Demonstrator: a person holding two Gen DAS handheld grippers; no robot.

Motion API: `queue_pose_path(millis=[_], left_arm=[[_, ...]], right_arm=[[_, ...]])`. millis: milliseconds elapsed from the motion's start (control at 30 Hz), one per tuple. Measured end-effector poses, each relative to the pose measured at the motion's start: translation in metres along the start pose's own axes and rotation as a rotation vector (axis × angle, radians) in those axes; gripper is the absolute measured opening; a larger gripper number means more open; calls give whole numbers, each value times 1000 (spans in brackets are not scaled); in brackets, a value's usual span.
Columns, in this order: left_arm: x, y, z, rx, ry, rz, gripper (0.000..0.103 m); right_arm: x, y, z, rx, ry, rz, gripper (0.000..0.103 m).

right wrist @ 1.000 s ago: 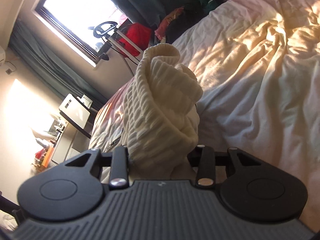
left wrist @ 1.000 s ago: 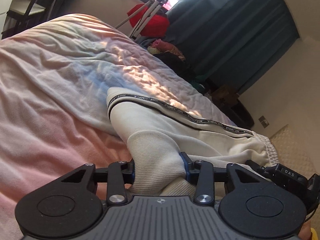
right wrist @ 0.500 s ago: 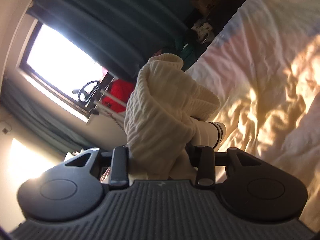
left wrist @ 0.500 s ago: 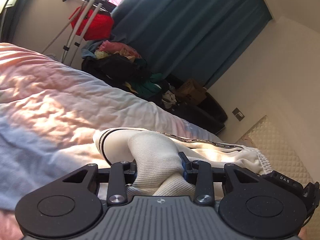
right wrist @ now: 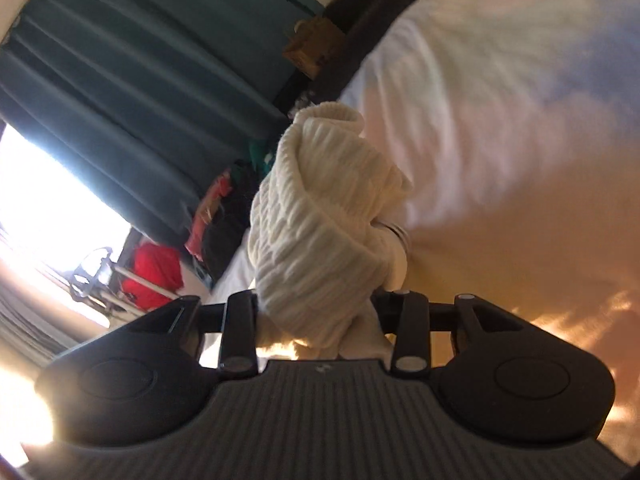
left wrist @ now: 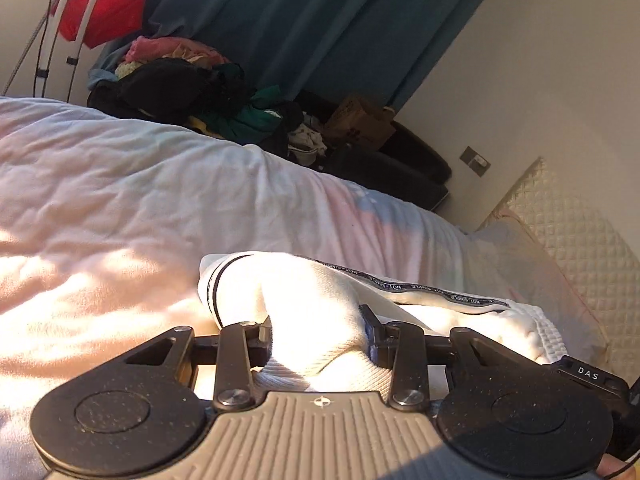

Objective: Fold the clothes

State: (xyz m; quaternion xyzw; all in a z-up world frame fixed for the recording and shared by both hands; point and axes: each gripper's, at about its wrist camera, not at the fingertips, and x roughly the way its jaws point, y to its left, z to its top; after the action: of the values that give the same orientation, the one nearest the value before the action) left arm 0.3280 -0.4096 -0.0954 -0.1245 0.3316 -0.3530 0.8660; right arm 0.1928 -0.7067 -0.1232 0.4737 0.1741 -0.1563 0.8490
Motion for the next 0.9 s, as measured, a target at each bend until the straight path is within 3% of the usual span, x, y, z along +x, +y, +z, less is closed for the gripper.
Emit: queue_pose_path(millis=[167, 333, 533, 633, 900], left_arm=[[-7, 14, -46, 130, 28, 8, 47], [-17, 23, -58, 78, 78, 65, 66], [-61, -6, -35, 119, 73, 182, 71], [-98, -27, -21, 125, 72, 181, 71], [-204, -96, -2, 242, -32, 182, 81]], right_arm=[[-4, -49, -41, 38, 21, -5, 43], [-8, -63, -67, 98, 37, -35, 49], [-44, -34, -57, 134, 131, -224, 53], [-67, -22, -50, 188, 197, -223, 54], [-153, 52, -46, -69, 156, -186, 54]])
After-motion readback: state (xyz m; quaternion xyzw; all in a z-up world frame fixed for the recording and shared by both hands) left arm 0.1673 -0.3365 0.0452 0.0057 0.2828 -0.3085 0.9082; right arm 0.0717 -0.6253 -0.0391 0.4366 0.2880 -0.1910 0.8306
